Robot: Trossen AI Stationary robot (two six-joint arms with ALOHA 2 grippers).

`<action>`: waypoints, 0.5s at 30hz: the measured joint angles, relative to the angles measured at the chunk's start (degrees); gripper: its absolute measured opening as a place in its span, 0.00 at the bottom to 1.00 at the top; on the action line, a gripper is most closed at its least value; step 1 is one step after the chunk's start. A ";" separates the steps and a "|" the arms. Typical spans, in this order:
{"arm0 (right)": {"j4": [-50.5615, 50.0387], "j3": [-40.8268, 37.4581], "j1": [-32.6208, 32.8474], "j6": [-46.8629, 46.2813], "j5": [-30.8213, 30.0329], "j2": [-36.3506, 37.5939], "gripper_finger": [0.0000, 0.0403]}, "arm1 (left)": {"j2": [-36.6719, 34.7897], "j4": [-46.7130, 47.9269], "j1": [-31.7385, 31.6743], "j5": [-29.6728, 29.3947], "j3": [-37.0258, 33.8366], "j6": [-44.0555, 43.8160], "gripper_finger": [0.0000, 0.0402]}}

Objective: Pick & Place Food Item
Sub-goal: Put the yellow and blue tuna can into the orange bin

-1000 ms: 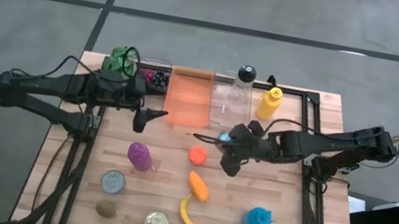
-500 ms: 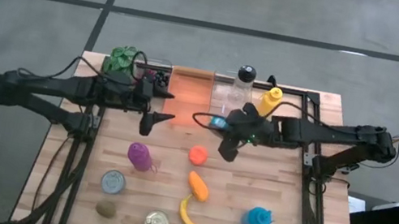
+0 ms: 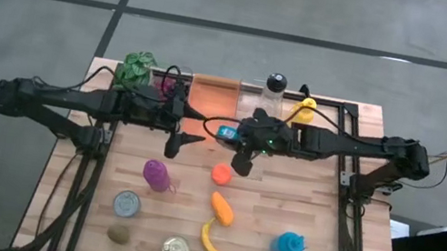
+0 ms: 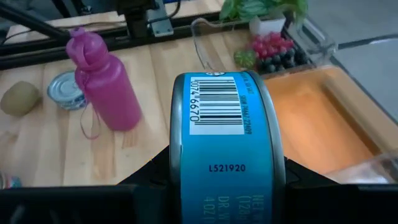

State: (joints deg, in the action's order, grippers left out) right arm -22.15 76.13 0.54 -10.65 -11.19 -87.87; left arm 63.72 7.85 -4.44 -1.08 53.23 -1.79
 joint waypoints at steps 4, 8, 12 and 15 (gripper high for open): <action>-0.06 2.93 0.07 2.19 0.99 -2.88 0.30 | 2.16 -1.84 0.00 2.84 0.00 0.34 0.72; -0.82 5.53 0.04 3.77 1.44 -4.79 0.30 | 3.62 -1.49 0.01 5.74 0.00 0.56 0.71; -2.61 7.55 0.18 4.65 2.28 -5.99 0.30 | 3.89 -1.11 -0.01 5.98 0.00 1.12 0.73; -2.80 7.65 0.28 5.01 2.30 -5.99 0.30 | 3.80 -1.15 0.01 6.01 0.00 1.85 0.74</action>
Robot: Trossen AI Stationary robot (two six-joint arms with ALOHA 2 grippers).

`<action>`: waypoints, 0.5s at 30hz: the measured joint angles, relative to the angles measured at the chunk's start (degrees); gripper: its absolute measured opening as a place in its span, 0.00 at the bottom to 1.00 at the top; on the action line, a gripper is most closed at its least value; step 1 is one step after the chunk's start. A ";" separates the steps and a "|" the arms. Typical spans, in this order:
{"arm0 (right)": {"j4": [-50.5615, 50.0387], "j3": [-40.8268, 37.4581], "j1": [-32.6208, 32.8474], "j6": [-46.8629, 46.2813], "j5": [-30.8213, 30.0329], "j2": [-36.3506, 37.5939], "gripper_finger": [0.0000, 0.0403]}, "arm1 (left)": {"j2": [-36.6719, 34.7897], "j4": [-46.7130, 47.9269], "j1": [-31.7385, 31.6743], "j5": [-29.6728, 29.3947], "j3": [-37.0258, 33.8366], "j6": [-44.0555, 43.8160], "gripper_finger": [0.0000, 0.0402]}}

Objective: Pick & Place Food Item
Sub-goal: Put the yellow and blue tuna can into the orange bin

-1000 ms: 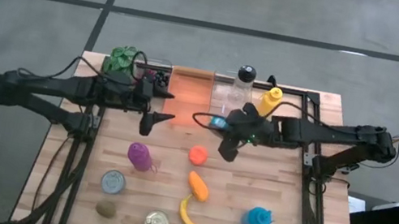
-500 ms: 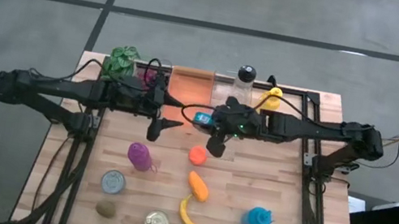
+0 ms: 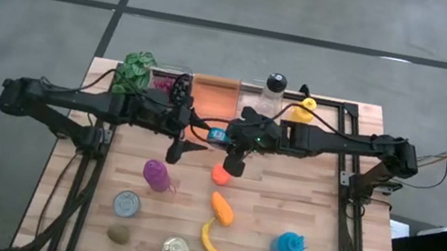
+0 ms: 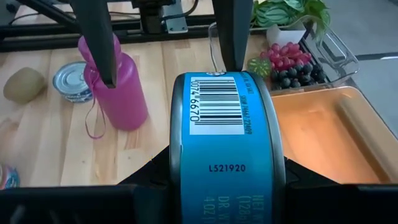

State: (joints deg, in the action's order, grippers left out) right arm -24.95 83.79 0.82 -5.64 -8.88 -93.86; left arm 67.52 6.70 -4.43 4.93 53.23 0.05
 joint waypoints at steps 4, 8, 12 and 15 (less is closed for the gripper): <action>-0.32 -0.28 0.00 -0.56 -0.04 0.17 0.30 | -0.12 0.04 0.01 0.11 0.00 0.04 0.75; -0.32 -0.28 0.05 -0.38 0.16 0.14 0.30 | -1.19 -0.26 0.01 0.24 0.00 0.24 0.76; -0.69 -0.28 0.09 -0.30 0.22 0.02 0.30 | -2.63 0.21 -0.01 0.17 0.00 2.03 0.77; -0.67 -0.28 0.07 -0.29 0.17 0.04 0.30 | -2.79 0.39 0.01 0.17 0.00 2.56 0.78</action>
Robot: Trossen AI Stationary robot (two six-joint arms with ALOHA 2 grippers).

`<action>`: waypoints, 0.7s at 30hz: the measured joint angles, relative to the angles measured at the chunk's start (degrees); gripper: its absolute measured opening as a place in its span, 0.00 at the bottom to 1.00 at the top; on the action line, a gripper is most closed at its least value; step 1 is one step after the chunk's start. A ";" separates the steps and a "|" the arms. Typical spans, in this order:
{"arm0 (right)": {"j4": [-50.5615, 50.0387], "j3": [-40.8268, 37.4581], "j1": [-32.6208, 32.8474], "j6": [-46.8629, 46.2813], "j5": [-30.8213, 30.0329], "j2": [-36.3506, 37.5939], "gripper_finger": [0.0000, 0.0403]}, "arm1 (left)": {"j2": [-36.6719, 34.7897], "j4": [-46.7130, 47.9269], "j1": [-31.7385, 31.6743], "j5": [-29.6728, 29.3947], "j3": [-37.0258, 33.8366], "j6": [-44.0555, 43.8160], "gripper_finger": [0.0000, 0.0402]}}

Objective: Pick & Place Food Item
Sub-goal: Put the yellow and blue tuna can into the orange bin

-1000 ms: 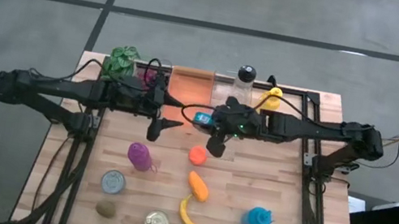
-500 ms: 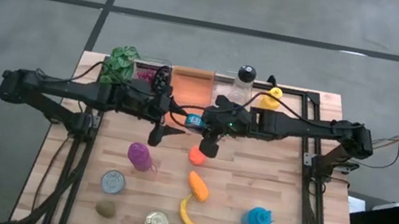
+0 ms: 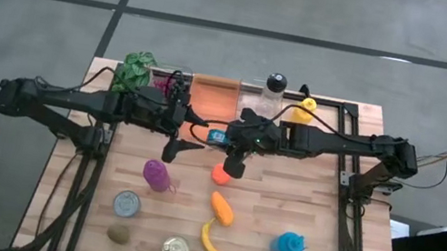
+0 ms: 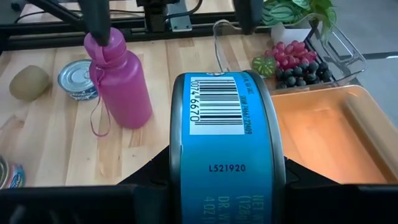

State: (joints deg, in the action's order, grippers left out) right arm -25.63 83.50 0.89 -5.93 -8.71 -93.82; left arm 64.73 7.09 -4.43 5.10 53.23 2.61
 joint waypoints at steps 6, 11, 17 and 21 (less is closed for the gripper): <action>0.96 0.15 0.02 0.73 1.25 -0.02 0.30 | 2.96 0.07 -0.01 -0.16 -0.11 0.02 0.79; 0.94 0.15 0.24 1.59 1.68 -0.02 0.30 | 5.22 -0.34 -0.02 -1.01 -0.11 -0.02 0.77; 0.94 0.15 0.38 1.86 1.75 -0.02 0.30 | 5.74 -1.53 -0.02 -1.03 -0.13 -0.04 0.74; 0.94 0.15 0.35 1.86 1.72 -0.02 0.30 | 5.75 -1.53 -0.01 -1.01 -0.13 -0.03 0.72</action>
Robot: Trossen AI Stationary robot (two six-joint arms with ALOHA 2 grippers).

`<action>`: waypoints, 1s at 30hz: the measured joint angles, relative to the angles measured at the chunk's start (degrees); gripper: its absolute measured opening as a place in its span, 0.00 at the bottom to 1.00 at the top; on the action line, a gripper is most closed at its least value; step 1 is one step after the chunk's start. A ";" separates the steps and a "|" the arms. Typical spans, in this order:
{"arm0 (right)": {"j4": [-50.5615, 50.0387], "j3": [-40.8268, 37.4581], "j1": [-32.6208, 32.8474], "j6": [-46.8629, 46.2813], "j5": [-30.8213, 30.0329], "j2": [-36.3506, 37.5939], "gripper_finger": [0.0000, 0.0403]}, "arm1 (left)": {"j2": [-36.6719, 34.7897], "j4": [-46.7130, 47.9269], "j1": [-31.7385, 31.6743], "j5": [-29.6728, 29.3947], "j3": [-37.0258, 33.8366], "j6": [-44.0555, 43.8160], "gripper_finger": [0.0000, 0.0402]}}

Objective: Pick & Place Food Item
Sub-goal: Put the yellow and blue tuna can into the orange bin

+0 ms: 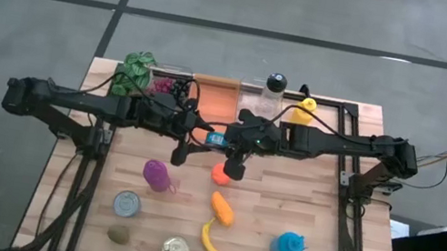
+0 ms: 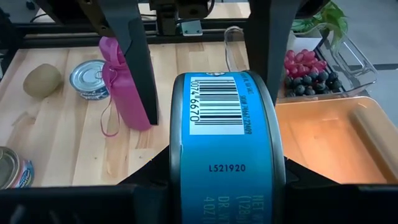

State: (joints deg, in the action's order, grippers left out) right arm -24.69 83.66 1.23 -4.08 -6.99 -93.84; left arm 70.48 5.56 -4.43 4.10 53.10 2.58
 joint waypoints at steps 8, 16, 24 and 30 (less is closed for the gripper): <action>0.00 0.00 0.02 -0.20 -0.02 0.00 0.30 | 0.29 -0.04 0.01 -0.01 0.00 -0.40 0.65; -0.05 0.00 0.02 -0.38 -0.03 0.00 0.30 | 1.81 0.11 0.00 -0.02 -0.02 0.10 0.41; -0.13 0.00 0.00 -0.73 0.22 0.00 0.30 | 1.79 0.27 0.01 -0.48 -0.02 -0.42 0.36; -0.13 0.00 0.00 -0.62 0.18 0.02 0.32 | 1.79 -0.20 0.01 -0.87 -0.02 -0.69 0.36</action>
State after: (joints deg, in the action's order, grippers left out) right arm -24.82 83.66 1.23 -4.69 -6.81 -93.82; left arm 72.27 5.36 -4.43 3.22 53.08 1.89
